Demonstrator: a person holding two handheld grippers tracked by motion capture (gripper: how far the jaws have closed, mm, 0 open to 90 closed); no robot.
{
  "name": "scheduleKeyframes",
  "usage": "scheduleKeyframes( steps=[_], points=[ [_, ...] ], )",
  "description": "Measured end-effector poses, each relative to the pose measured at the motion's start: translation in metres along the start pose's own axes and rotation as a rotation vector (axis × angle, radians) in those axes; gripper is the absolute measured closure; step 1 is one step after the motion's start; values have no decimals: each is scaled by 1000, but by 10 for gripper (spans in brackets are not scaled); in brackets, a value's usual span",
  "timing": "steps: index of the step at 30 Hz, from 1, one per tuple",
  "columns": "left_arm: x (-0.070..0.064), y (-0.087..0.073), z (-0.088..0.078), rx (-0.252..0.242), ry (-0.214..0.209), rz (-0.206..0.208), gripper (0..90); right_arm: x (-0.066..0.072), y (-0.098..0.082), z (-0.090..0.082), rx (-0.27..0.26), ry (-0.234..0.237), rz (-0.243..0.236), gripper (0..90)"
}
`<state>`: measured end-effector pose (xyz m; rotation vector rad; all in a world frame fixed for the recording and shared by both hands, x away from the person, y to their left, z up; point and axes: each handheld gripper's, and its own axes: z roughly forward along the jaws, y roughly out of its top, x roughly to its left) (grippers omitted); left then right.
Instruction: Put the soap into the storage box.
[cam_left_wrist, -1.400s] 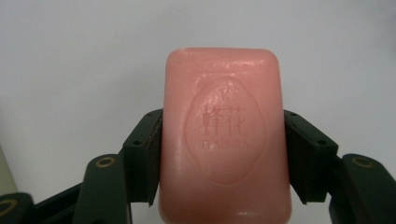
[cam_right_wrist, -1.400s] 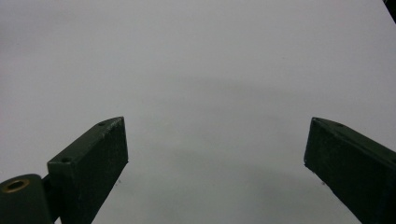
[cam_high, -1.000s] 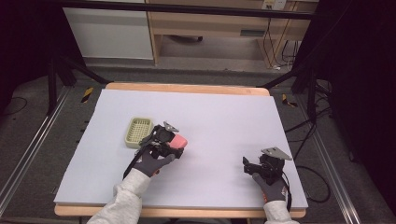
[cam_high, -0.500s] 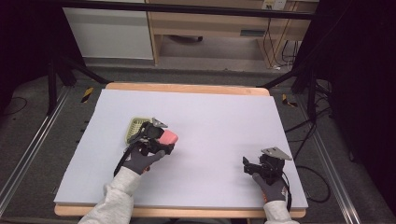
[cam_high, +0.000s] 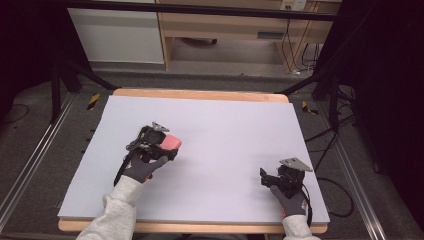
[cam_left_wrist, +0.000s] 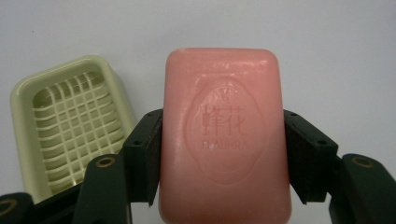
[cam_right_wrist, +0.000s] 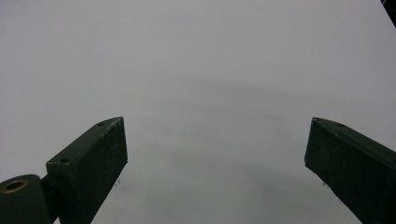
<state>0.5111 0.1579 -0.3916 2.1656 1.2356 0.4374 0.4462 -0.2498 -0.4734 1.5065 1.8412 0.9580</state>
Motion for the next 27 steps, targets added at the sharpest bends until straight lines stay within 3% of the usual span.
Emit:
scheduleKeyframes(
  steps=[27],
  points=[
    [40,6,-8,-32,67,-70,372,0,0,1,0,0,0,61]
  ],
)
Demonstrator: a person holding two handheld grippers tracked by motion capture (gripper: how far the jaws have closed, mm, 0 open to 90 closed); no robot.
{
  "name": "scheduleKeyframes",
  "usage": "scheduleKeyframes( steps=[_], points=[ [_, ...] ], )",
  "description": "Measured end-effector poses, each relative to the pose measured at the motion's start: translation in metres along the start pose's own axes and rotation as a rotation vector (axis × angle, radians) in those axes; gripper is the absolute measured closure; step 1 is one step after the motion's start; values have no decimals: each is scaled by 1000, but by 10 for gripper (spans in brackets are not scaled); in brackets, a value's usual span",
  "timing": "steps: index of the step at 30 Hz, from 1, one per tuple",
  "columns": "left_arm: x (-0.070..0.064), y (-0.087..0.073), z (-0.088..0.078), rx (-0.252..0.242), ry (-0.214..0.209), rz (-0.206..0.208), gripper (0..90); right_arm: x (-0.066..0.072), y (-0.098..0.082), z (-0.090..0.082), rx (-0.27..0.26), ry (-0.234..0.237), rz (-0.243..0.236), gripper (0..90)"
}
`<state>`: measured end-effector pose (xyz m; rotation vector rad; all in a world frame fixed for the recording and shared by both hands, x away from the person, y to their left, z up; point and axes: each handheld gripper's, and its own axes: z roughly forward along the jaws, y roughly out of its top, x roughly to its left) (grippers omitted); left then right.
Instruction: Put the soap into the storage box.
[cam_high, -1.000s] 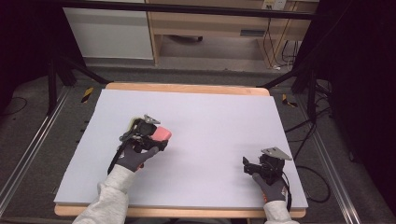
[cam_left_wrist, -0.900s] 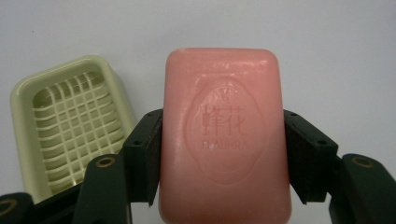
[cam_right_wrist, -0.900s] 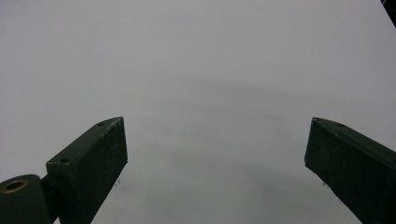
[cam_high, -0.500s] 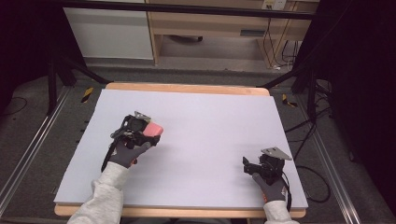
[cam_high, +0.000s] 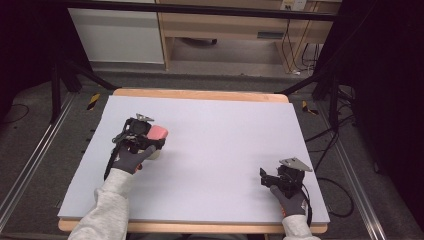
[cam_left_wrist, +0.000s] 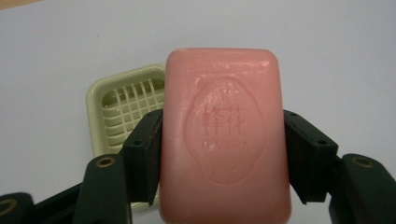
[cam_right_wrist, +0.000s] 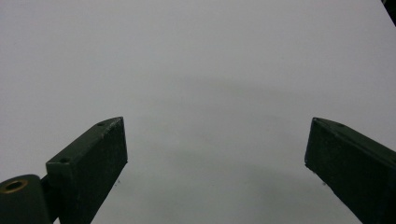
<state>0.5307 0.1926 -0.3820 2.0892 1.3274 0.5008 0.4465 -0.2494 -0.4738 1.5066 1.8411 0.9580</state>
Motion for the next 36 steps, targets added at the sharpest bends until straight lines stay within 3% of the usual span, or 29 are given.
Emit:
scheduleKeyframes(
  steps=[19,36],
  points=[
    [21,3,14,11,60,-43,372,0,0,0,1,0,-1,61],
    [36,-1,34,40,74,-71,372,0,0,0,-1,0,1,61]
  ],
)
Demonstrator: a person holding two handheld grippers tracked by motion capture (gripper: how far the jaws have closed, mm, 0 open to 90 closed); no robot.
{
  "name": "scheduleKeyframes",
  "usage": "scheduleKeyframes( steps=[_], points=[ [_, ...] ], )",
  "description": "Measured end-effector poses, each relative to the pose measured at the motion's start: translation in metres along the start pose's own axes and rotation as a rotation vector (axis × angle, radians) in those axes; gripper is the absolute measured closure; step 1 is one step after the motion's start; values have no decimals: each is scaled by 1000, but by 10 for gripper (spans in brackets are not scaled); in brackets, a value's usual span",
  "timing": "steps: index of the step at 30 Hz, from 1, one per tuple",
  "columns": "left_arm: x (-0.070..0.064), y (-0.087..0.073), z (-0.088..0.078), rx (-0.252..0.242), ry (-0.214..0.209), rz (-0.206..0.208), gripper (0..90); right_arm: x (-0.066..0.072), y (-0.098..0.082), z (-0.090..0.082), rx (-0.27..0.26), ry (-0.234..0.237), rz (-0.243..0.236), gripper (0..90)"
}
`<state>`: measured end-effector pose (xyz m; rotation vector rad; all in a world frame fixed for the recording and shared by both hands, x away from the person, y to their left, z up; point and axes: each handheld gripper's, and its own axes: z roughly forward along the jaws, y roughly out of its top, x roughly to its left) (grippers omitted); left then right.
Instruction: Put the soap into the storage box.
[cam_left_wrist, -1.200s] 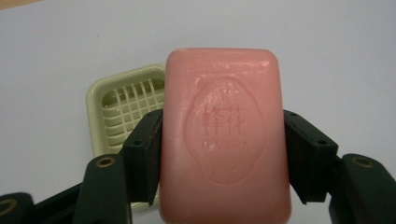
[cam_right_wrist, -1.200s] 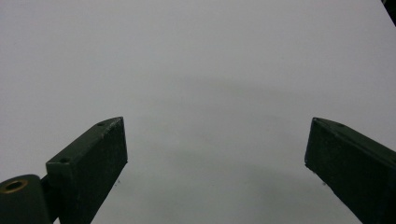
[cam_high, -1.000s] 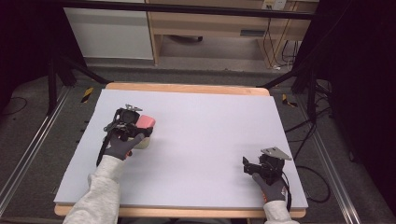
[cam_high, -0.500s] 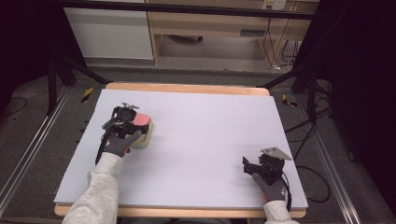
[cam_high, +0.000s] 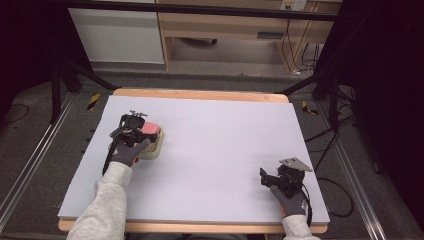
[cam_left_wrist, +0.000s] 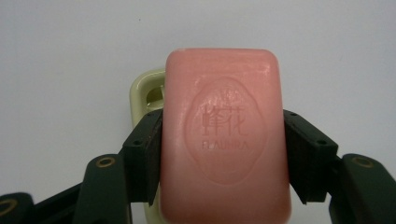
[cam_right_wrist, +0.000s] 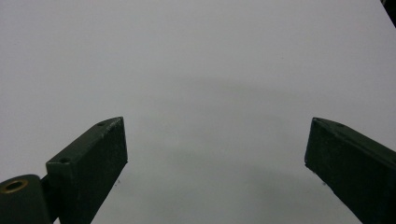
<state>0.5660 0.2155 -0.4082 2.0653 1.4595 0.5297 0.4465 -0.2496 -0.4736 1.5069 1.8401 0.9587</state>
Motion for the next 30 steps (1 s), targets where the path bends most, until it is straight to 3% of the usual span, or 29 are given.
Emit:
scheduleKeyframes(
  steps=[30],
  points=[
    [7,-13,28,52,-1,-15,372,1,0,1,3,-1,-4,61]
  ],
)
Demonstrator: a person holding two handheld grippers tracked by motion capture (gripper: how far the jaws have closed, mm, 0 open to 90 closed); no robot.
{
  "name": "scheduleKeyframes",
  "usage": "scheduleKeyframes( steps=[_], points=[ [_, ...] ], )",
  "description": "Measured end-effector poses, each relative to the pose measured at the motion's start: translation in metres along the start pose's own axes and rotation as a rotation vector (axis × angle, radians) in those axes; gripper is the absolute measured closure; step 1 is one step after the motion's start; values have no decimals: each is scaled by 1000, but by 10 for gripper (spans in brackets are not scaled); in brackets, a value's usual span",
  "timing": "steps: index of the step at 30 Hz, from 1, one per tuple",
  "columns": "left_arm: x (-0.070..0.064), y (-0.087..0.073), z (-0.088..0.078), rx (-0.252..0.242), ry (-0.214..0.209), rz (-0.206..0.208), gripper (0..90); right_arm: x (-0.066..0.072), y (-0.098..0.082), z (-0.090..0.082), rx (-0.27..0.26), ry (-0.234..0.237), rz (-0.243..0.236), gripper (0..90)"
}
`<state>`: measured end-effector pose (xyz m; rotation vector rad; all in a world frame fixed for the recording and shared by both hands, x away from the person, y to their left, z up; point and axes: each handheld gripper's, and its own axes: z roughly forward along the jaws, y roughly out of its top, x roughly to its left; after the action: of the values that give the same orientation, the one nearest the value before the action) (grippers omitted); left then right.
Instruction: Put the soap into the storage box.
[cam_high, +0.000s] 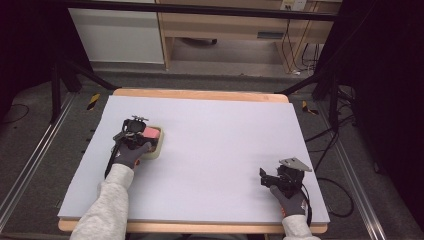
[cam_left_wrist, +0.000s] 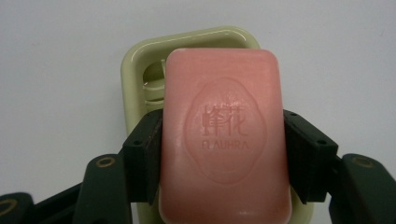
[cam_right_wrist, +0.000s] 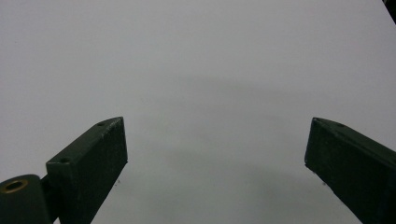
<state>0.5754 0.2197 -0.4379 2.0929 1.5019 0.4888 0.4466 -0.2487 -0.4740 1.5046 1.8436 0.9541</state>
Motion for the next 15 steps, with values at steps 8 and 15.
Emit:
scheduleKeyframes(
  steps=[8,15],
  points=[
    [2,-2,4,6,0,-14,372,0,0,0,0,0,-2,61],
    [1,-4,5,-2,3,-14,372,0,0,0,1,0,-2,61]
  ],
)
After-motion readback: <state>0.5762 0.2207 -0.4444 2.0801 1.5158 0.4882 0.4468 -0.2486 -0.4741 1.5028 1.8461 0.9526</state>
